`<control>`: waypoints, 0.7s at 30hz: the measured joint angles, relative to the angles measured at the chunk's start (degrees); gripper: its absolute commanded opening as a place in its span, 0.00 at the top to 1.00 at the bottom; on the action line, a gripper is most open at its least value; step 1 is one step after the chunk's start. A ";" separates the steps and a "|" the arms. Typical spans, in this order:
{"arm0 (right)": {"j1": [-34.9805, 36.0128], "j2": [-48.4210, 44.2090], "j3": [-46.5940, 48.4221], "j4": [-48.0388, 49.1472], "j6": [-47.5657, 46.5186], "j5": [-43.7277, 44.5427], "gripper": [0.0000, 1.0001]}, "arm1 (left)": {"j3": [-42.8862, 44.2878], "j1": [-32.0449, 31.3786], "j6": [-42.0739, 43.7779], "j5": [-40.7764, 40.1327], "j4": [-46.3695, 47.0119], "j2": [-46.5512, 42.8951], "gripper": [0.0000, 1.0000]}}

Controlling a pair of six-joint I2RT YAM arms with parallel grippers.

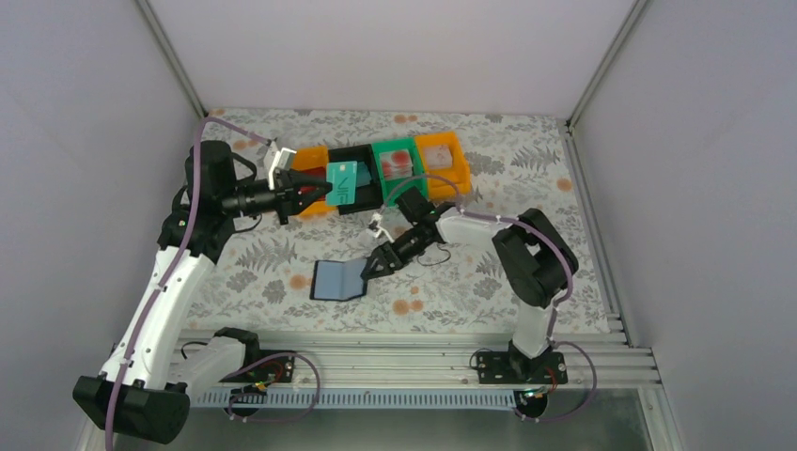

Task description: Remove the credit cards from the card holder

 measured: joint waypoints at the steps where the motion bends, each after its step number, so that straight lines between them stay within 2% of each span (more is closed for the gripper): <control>1: -0.90 0.20 -0.66 -0.68 0.57 2.25 0.15 | 0.00 0.00 0.02 0.00 -0.02 0.00 0.98; 3: -4.22 -0.92 -2.32 -2.89 2.03 7.87 0.10 | 0.00 0.00 0.20 0.02 -0.17 -0.04 0.98; 7: -8.52 -8.94 -1.40 -8.66 3.69 21.46 0.10 | -0.33 0.00 0.61 0.24 -0.17 -0.31 0.98; 10: -8.11 -17.97 2.89 -9.49 3.15 22.73 0.03 | -0.94 -0.04 0.63 0.66 -0.09 -0.48 0.98; 15: -5.29 -32.28 6.23 2.49 4.11 13.18 0.02 | -2.82 -0.07 -2.25 1.70 2.32 -0.81 0.98; 18: -3.63 -37.13 4.02 14.25 9.92 11.78 0.01 | -5.46 -0.02 -10.86 1.70 7.80 -1.60 0.98; 21: -2.54 -38.66 0.92 23.87 17.66 16.04 0.01 | -7.08 0.00 -21.77 1.31 14.91 -2.01 0.98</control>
